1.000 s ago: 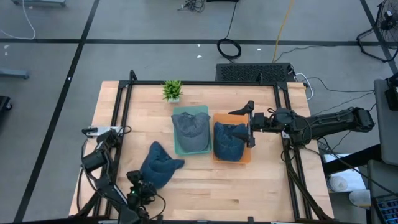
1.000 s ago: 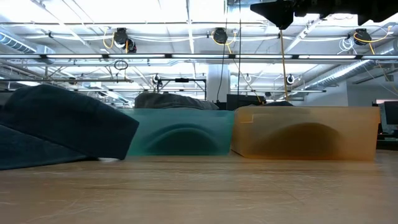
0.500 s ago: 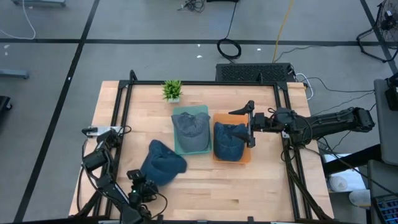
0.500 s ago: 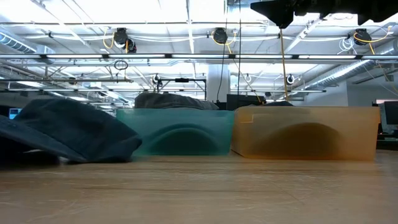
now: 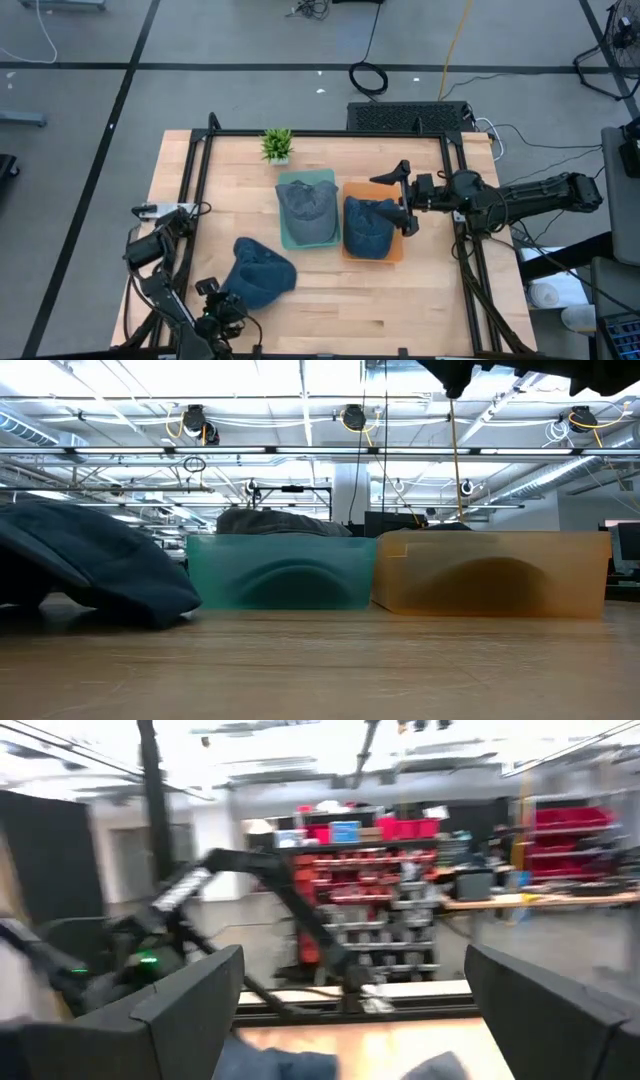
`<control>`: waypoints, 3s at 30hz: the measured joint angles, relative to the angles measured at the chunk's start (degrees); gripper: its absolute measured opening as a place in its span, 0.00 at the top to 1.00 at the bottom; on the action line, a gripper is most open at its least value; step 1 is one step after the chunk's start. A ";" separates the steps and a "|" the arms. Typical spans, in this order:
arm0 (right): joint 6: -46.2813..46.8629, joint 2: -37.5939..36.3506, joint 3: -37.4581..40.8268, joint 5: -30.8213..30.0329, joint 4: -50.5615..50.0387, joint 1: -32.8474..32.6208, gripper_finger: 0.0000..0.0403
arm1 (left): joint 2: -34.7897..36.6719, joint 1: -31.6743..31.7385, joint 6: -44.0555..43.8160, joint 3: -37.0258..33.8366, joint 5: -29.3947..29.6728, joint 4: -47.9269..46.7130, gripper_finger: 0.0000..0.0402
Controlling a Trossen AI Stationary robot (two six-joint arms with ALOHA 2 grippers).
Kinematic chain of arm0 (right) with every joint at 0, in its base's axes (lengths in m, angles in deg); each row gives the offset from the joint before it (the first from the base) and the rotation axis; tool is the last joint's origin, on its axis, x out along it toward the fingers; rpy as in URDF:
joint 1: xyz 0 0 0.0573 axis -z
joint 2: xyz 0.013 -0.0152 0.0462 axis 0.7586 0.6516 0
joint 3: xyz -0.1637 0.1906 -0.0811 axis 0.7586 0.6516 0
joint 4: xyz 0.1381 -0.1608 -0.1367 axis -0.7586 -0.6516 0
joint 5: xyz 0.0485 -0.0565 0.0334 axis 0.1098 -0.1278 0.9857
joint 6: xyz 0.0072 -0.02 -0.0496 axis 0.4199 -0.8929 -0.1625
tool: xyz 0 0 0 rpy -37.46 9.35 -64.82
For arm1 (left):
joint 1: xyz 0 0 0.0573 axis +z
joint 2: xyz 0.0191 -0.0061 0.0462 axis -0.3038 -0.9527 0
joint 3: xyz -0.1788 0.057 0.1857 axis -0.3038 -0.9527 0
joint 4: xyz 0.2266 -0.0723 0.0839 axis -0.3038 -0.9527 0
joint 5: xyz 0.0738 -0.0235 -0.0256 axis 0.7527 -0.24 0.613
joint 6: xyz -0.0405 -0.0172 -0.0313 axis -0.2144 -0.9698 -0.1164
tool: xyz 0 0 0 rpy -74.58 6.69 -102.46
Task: Pick & Place hat
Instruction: Put the blue cap into the orange bin
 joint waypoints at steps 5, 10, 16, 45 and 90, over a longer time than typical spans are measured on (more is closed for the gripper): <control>4.16 0.02 0.00 6.66 0.01 -0.04 0.09 | 3.12 0.36 -0.43 0.02 0.11 0.20 0.98; 10.44 0.02 0.01 13.05 -0.04 -0.02 0.09 | 8.10 1.05 -0.84 0.29 0.14 0.24 0.98; 19.00 0.02 0.01 17.17 0.00 -0.02 0.09 | 13.53 1.16 1.87 4.14 5.10 0.28 0.98; 33.31 0.02 0.01 37.65 10.38 -3.82 0.09 | 18.42 14.87 44.66 12.36 55.36 -0.25 0.98; 44.80 19.30 0.06 -10.15 32.05 1.16 0.09 | 17.93 47.84 100.91 10.14 66.25 62.95 0.98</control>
